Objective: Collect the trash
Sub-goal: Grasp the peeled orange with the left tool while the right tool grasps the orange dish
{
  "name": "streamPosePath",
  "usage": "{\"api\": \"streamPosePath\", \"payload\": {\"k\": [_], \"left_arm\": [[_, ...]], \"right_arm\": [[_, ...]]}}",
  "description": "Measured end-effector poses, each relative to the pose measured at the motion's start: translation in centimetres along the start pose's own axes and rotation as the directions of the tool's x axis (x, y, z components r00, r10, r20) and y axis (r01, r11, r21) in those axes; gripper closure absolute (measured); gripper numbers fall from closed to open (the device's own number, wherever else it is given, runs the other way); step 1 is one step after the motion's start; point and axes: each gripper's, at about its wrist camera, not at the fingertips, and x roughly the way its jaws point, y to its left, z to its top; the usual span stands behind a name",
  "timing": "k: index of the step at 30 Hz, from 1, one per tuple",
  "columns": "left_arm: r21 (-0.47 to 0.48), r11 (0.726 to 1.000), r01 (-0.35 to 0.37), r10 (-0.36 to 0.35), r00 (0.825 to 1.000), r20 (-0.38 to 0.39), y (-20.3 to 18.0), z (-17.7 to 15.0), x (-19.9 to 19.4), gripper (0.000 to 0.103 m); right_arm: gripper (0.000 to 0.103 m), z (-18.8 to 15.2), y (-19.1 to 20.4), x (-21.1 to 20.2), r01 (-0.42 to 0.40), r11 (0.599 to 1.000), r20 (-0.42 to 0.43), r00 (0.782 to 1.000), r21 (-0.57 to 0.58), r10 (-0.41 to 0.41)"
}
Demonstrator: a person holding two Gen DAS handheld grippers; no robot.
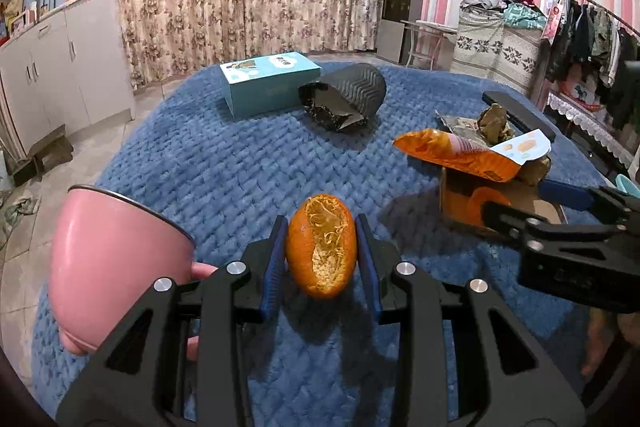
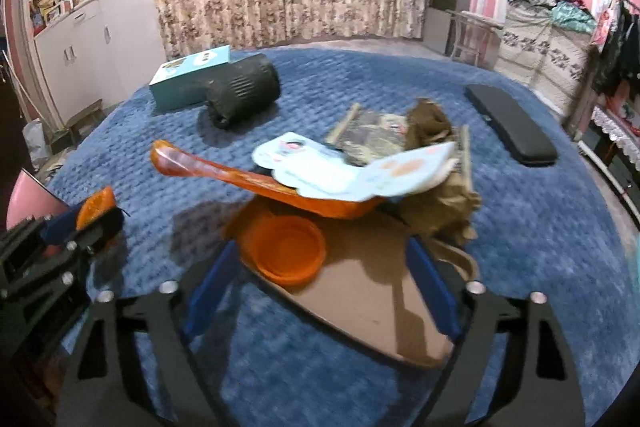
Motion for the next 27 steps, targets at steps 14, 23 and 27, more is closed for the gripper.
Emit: {"api": "streamPosePath", "payload": {"k": [14,23,27], "left_arm": [[-0.044,0.998,0.038,-0.04,0.998,-0.041,0.9,0.1,0.8,0.07],[-0.046,0.997,0.063,-0.065,0.997,-0.049,-0.6,0.9,0.1,0.07],[-0.007,0.994,0.109,-0.109,0.994,-0.024,-3.8,1.9,-0.8,0.07]], "right_arm": [[0.063,-0.2,-1.7,-1.3,-0.032,0.998,0.008,0.999,0.044,0.032],[0.063,-1.7,-8.6,-6.0,0.058,0.991,0.068,0.995,0.122,-0.067],[0.063,-2.2,-14.2,-8.6,0.113,0.97,0.096,0.986,0.216,-0.136]]}}
